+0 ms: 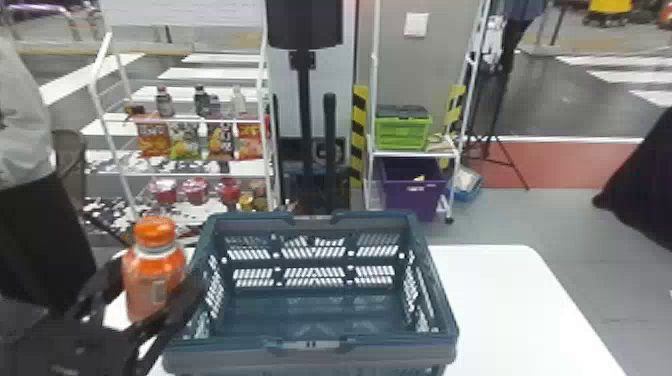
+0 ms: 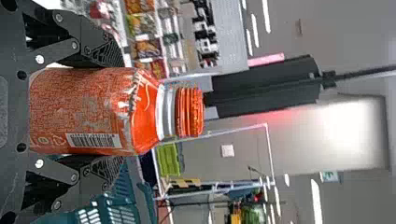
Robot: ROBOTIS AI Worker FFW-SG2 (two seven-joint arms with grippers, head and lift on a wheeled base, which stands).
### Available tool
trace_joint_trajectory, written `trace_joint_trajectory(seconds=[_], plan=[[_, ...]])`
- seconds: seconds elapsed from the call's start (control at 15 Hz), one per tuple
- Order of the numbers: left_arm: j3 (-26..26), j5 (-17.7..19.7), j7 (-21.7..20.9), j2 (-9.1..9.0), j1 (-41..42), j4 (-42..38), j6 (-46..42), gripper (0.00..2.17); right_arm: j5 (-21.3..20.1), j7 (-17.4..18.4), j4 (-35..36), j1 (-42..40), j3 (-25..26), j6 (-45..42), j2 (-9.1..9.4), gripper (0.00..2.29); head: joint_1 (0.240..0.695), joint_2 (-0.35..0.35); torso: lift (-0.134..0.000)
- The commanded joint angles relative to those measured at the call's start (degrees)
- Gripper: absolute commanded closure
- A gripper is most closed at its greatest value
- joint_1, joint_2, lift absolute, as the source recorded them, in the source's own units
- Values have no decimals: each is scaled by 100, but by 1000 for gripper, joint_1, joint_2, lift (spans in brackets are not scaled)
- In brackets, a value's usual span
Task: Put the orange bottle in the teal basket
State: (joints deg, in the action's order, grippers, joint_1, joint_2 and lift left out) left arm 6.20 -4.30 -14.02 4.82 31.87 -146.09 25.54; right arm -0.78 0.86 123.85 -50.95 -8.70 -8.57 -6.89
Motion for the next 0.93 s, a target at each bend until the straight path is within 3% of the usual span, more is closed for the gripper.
trace_joint_trajectory(seconds=[0.0,0.27,0.4,0.53,0.67,0.73,0.87], plan=[[-128,-44,-391,291,-638,203,448,539,-80,55,8,-29,-9,-9,30,130,499,0,0],[-629,-53,-1191,1073,-2071,1293,976,535,-317,196,-36,-82,-17,9,241,130,499,0,0],[-1086,-53,-1472,1311,-2862,2075,976,535,-388,222,-45,-152,-9,9,337,130,499,0,0],[-1631,-53,-1920,1372,-3776,3130,993,535,-440,231,-62,-231,27,-61,469,130,499,0,0],[-1939,-71,-2667,1346,-4576,4220,976,535,-467,240,-115,-293,71,-167,557,130,499,0,0],[-2167,-255,-3037,1328,-4971,4756,976,535,-484,231,-124,-319,79,-237,610,130,499,0,0],[-2431,-721,-3564,1091,-5490,5600,923,539,-502,240,-159,-363,123,-307,689,130,499,0,0]])
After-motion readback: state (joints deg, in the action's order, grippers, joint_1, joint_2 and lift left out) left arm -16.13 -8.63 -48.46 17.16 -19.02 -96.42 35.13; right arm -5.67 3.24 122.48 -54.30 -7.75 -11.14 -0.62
